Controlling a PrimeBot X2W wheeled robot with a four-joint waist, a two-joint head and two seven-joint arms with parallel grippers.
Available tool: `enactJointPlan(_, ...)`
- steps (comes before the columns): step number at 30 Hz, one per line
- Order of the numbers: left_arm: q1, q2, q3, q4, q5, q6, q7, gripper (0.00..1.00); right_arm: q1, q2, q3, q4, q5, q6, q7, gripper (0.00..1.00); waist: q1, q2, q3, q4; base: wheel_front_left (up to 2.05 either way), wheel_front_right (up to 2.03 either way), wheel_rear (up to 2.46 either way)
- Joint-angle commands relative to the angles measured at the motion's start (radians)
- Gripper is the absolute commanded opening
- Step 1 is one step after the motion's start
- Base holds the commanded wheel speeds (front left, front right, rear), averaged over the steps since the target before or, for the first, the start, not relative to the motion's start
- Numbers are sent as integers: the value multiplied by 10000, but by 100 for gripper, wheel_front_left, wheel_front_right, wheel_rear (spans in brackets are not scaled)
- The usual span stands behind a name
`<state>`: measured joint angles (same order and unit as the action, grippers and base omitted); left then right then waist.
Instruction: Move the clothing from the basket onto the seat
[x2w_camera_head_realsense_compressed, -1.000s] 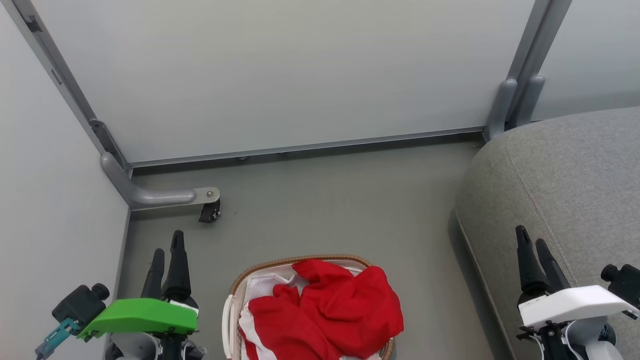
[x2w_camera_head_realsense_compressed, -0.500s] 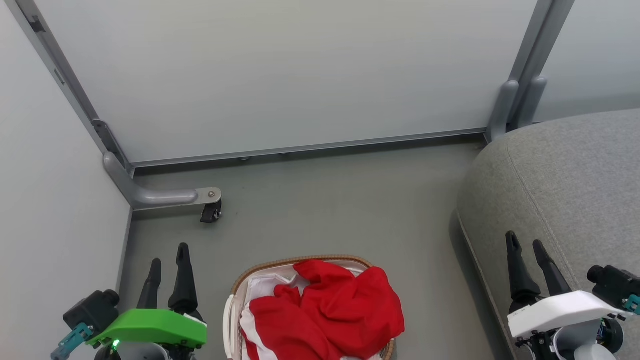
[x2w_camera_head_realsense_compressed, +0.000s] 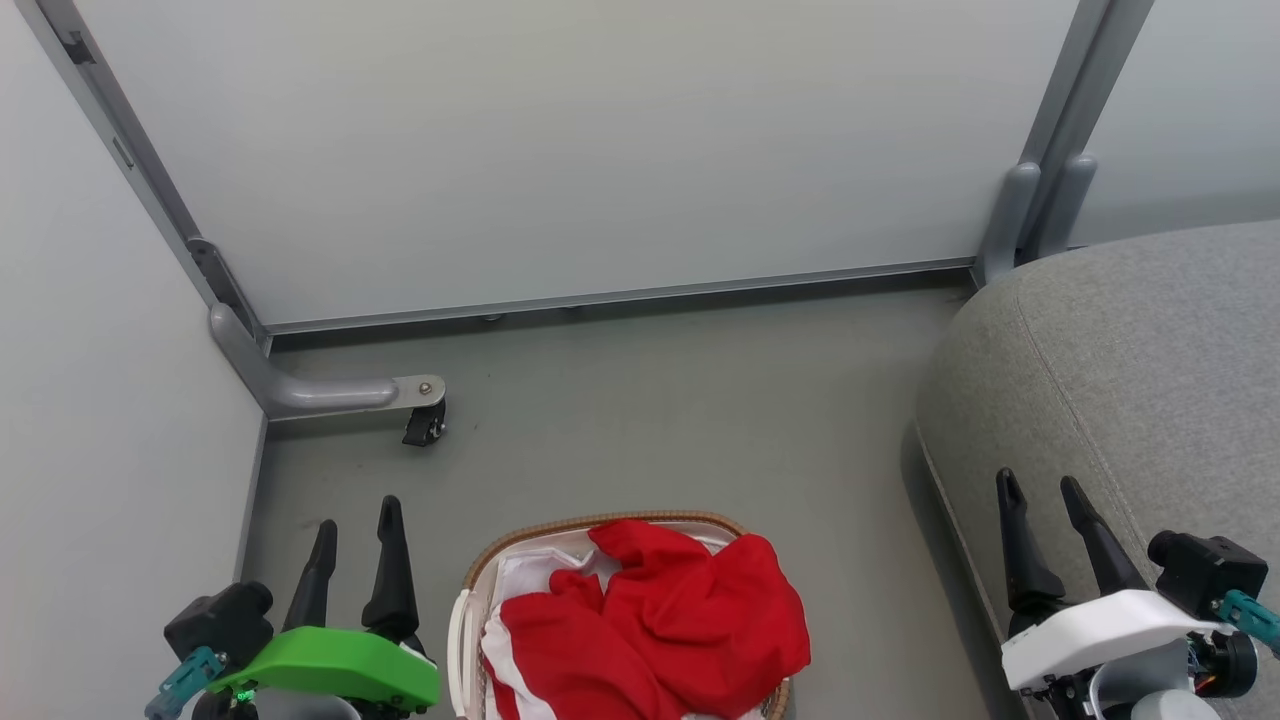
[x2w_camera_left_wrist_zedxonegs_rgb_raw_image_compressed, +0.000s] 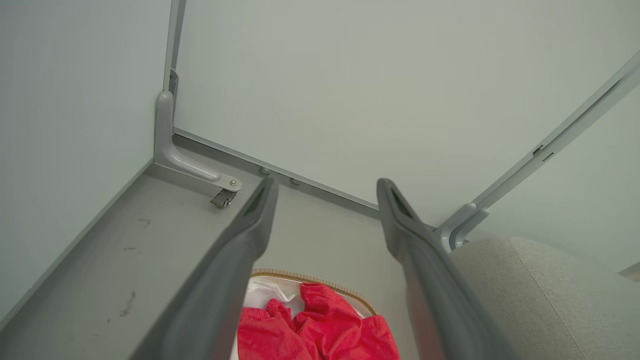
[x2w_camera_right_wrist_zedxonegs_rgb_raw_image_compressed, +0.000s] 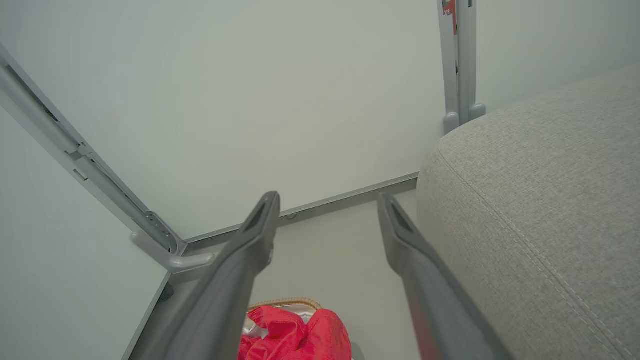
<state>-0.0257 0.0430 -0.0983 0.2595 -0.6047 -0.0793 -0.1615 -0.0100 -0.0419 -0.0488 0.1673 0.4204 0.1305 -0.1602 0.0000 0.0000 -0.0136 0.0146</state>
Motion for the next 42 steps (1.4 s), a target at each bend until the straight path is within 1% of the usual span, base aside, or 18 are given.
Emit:
enactJointPlan(1,30,76,-47,-47,293,-21,-98,100,84,-72,32,-97,-307,2,-119,100,0,0,0,2,0,0,0)
enactJointPlan(17,98,87,-165,469,1618,103,-457,100,175,-85,149,67,-1825,3,-474,100,0,0,-19,46,0,0,0)
enactJointPlan(42,241,102,-302,1033,3123,201,-952,100,417,-107,341,183,-3767,4,-960,100,0,0,-127,89,0,0,0)
